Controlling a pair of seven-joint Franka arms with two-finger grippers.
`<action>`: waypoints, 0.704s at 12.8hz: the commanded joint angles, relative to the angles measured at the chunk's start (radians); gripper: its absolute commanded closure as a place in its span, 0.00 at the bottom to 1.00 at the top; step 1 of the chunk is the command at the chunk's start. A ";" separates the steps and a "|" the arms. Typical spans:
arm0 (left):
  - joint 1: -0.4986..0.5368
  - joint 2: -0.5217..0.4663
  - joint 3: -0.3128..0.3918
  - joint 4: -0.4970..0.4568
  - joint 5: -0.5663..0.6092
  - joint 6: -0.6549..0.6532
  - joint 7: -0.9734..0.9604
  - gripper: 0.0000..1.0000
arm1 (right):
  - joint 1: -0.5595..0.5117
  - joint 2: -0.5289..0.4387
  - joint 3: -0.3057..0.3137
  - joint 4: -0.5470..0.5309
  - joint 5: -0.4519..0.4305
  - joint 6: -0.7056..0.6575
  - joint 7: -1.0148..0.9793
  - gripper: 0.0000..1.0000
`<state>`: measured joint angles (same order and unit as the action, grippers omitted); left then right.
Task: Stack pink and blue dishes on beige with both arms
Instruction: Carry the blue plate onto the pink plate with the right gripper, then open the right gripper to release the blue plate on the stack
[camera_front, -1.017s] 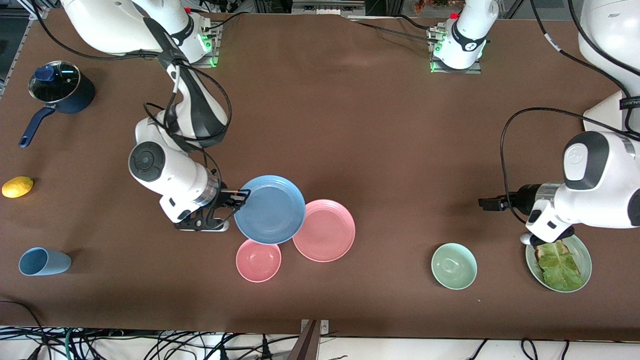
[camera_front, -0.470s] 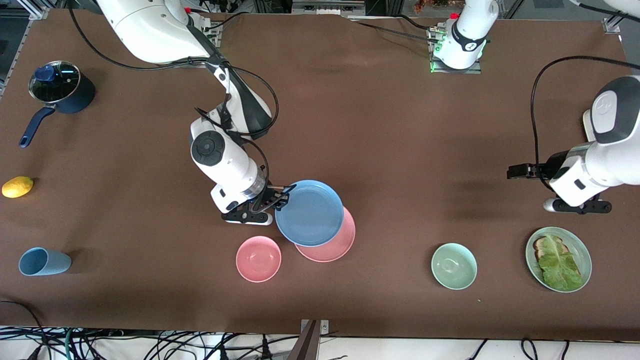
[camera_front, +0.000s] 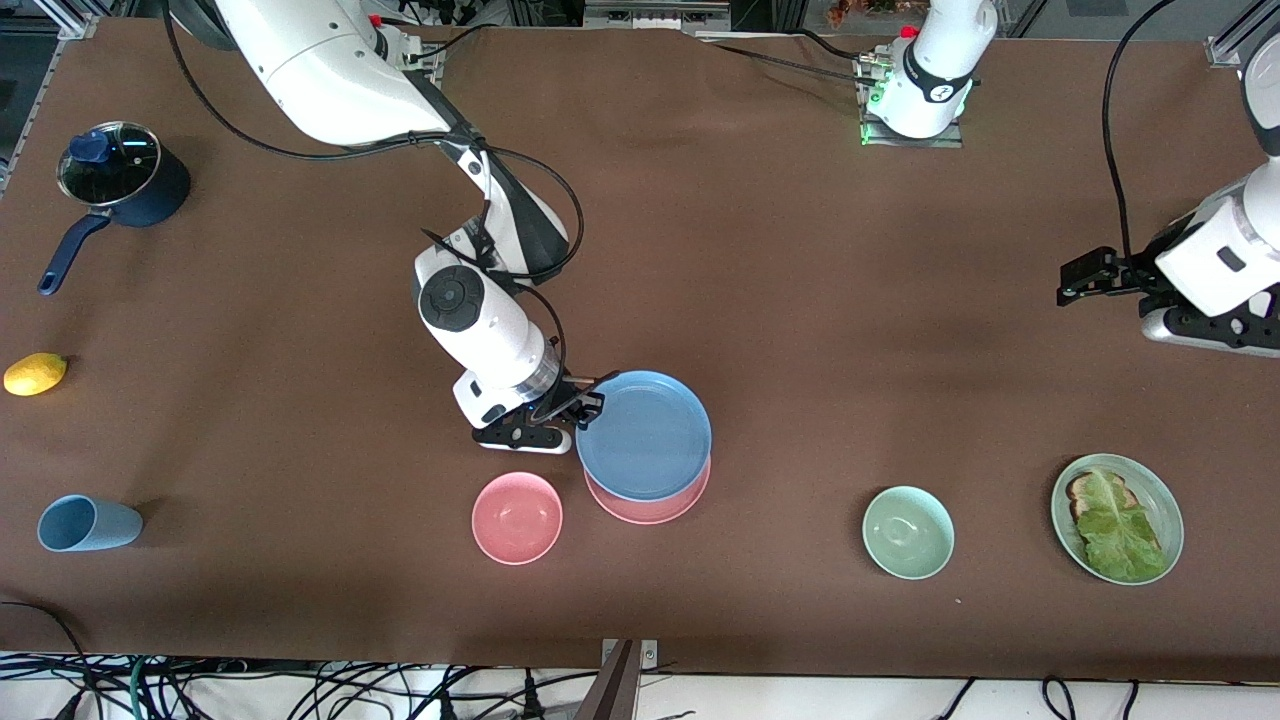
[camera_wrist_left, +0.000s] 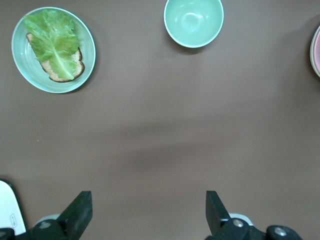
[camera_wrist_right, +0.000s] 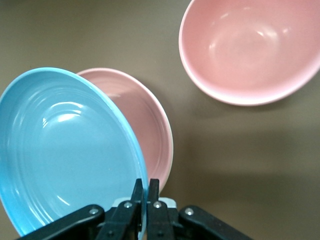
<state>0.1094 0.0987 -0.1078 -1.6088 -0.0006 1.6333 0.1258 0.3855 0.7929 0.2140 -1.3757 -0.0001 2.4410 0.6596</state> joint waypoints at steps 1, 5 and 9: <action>-0.037 -0.069 0.027 -0.036 0.022 -0.020 0.022 0.00 | 0.009 0.089 -0.007 0.110 -0.046 0.032 0.017 1.00; -0.016 -0.091 0.025 -0.022 0.010 -0.064 0.029 0.00 | 0.009 0.123 -0.013 0.110 -0.081 0.070 0.018 1.00; 0.006 -0.086 0.020 -0.003 0.010 -0.095 0.038 0.00 | 0.024 0.134 -0.015 0.109 -0.089 0.073 0.020 1.00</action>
<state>0.1078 0.0276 -0.0882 -1.6119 -0.0006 1.5595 0.1352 0.3931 0.9041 0.2045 -1.3059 -0.0686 2.5086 0.6596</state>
